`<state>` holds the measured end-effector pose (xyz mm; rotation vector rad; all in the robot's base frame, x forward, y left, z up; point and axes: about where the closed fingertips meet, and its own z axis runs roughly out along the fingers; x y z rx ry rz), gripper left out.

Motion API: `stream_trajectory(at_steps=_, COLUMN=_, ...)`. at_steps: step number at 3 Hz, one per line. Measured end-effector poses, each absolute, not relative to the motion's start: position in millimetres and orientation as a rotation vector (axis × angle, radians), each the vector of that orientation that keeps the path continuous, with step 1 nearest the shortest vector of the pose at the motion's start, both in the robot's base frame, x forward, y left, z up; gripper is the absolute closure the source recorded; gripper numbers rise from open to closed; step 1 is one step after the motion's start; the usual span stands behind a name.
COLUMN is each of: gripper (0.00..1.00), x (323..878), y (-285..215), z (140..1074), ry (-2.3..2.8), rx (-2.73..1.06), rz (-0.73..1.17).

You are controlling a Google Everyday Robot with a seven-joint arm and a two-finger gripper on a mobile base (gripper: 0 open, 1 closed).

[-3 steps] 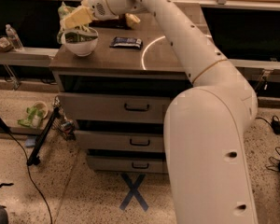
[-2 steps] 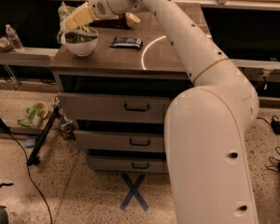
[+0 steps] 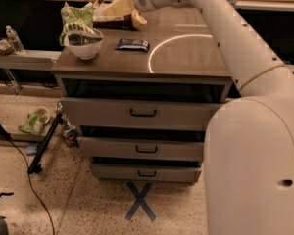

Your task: Place green jalapeno chip bag into white bowl

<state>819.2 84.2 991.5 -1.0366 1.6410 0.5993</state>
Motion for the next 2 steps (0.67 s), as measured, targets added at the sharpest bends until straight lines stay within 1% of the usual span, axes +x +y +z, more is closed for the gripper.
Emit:
stream_trajectory(at_steps=1, gripper=0.0, x=825.6, y=-0.3, z=999.9, ry=1.693, rx=-0.898, rz=0.5)
stream_trajectory(at_steps=2, gripper=0.0, x=825.6, y=-0.5, z=999.7, ry=1.693, rx=-0.898, rz=0.5)
